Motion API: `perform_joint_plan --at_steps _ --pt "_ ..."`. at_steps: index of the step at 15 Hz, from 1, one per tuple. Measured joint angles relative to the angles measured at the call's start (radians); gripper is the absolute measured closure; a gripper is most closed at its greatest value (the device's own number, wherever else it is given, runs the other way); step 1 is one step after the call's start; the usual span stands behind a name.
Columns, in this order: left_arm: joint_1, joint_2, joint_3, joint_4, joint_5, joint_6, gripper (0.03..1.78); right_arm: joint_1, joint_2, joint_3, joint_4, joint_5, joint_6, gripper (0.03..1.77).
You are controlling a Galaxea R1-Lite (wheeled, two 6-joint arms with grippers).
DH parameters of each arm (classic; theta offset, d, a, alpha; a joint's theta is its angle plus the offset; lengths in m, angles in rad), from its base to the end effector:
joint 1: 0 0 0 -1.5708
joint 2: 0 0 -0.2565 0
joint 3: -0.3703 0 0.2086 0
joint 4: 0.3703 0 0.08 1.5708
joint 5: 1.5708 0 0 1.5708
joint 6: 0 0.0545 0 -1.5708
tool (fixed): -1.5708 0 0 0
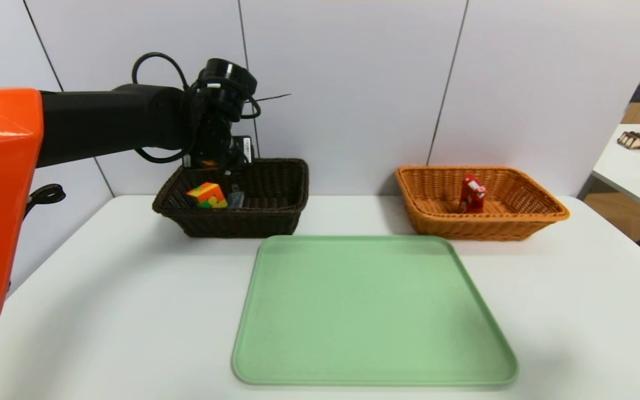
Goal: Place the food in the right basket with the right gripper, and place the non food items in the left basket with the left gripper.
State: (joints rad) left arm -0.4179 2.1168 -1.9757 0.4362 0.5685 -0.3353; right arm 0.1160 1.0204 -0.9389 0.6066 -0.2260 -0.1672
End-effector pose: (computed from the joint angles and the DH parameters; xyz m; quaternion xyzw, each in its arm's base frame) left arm 0.4157 -0.1525 0.1979 -0.0266 0.2352 0.1129 0.9650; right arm 0.1689 0.0074 0.1935 -0.1357 0.3355 -0.0238 0.9319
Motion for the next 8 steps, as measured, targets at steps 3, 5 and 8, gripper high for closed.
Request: perform_joint_plan --at_steps 3,5,8 --pt "0.000 0.000 0.000 0.002 0.000 -0.001 0.28 0.000 0.002 0.000 -0.001 0.000 0.000 0.10" --pt "-0.003 -0.006 0.000 0.036 -0.002 0.000 0.24 0.001 0.002 0.001 -0.001 -0.001 -0.003 0.10" --pt "-0.016 -0.060 0.013 0.122 -0.020 -0.011 0.19 0.001 0.004 -0.011 -0.001 -0.009 -0.006 0.10"
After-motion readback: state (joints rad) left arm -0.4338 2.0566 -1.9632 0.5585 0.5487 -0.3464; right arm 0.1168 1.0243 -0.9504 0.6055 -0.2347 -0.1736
